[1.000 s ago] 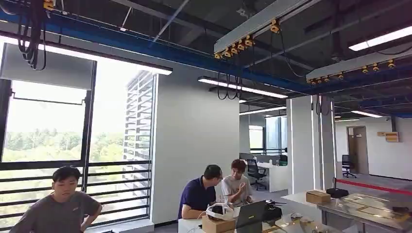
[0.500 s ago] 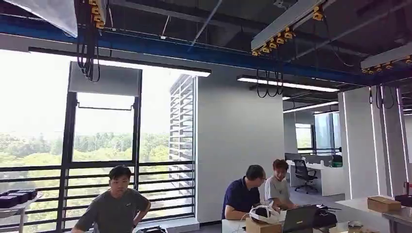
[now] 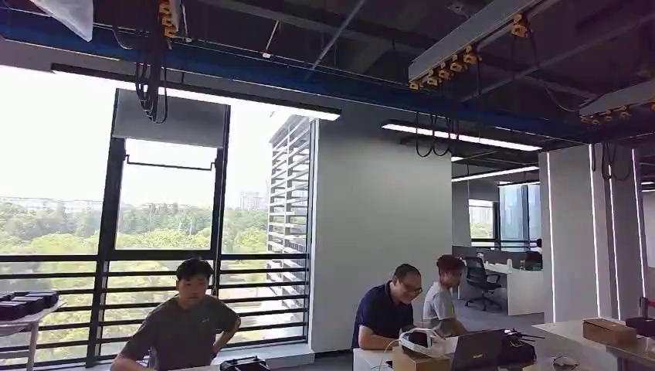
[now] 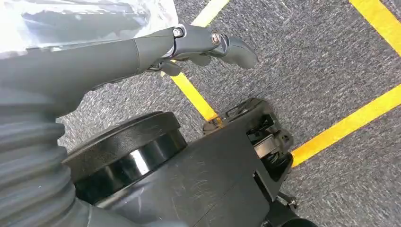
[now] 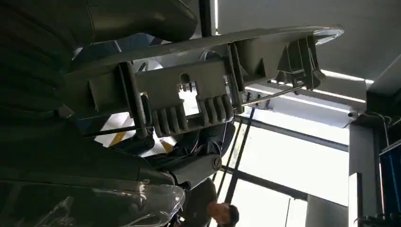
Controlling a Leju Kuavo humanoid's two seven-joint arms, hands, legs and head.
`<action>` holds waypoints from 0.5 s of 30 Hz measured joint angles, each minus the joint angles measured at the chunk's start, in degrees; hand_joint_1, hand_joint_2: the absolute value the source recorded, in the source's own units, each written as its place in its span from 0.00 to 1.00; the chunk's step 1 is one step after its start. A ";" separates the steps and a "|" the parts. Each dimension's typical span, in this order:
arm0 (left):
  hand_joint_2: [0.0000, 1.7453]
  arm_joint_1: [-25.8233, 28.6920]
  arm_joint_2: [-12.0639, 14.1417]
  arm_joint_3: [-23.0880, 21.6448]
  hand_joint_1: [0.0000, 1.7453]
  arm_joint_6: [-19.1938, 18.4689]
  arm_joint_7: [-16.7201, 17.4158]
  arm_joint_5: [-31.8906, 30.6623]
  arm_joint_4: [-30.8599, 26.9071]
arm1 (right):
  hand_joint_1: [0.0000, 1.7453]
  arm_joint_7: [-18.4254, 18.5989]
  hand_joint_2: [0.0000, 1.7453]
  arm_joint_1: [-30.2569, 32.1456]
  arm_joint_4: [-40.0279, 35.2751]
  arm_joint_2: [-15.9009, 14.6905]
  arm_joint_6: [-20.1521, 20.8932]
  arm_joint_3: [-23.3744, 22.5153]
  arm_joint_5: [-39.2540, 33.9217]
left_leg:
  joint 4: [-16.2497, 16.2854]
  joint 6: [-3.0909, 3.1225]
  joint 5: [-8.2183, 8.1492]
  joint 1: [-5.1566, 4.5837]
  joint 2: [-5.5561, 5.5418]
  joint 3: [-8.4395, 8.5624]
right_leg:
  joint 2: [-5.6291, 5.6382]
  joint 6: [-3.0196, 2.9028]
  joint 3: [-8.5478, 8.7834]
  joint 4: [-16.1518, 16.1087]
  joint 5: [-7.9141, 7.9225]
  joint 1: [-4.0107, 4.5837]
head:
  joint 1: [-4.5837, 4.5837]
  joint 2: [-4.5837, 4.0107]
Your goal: Take the parts from the cabinet and place them on the table.
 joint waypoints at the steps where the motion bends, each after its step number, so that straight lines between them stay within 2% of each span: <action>1: 1.00 0.00 0.00 0.00 0.00 0.00 0.00 0.00 0.00 | 1.00 0.00 1.00 0.00 0.00 0.00 -0.02 0.00 0.00 | 0.01 0.00 0.00 0.00 0.00 0.00 | 0.00 0.10 0.00 -0.01 -0.01 -0.01 | 0.00 0.00; 12: 1.00 -0.01 0.00 0.00 0.00 0.07 0.17 -0.33 0.00 | 1.00 0.55 1.00 -0.13 0.00 0.00 -0.24 0.00 0.59 | -0.02 -0.11 0.09 0.17 0.01 0.11 | 0.00 0.20 0.00 0.09 -0.10 0.14 | 0.15 0.00; 15: 1.00 -0.01 0.11 0.00 0.00 0.07 0.24 -0.33 0.00 | 1.00 0.61 1.00 -0.24 0.00 0.00 -0.26 0.02 0.66 | 0.21 0.32 -0.13 -0.09 0.04 0.06 | -0.08 0.47 0.06 -0.08 0.02 -0.12 | 0.24 0.00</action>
